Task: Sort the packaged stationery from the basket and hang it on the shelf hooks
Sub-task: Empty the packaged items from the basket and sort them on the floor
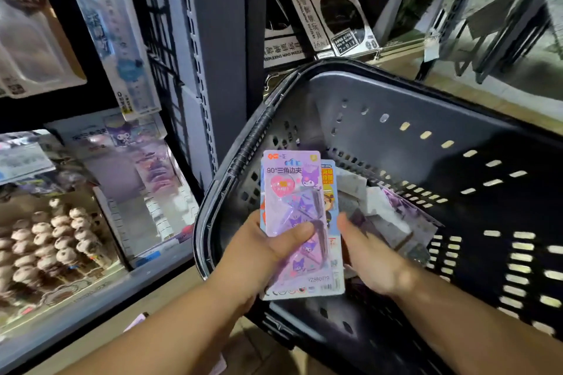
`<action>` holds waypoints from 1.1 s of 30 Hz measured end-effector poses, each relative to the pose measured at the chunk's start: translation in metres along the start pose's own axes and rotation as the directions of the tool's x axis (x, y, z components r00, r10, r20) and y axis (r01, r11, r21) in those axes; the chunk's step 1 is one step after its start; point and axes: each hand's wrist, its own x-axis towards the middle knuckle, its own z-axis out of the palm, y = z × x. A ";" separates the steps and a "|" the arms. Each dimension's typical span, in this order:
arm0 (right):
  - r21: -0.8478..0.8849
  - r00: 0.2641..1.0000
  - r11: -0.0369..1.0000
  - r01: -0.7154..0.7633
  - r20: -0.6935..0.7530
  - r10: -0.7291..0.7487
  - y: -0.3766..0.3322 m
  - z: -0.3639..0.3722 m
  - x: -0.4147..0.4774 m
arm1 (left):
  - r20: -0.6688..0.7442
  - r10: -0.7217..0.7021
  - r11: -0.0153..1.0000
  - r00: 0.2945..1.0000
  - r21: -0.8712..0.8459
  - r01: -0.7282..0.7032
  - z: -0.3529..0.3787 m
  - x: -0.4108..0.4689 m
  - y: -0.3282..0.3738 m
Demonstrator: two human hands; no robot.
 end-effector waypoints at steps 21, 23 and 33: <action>-0.980 0.991 0.150 -0.130 -0.131 0.004 0.061 -0.038 0.078 | -0.271 0.061 0.989 0.961 0.145 -0.023 -0.014 0.016 -0.006; -0.980 0.990 0.144 -0.139 -0.141 0.002 0.067 -0.040 0.079 | -0.280 0.054 0.991 0.959 0.134 -0.016 -0.015 0.016 -0.008; -0.427 0.867 0.894 -0.136 -0.487 -0.101 0.058 -0.064 0.046 | -0.246 0.016 0.994 0.969 0.105 0.011 -0.014 0.014 -0.011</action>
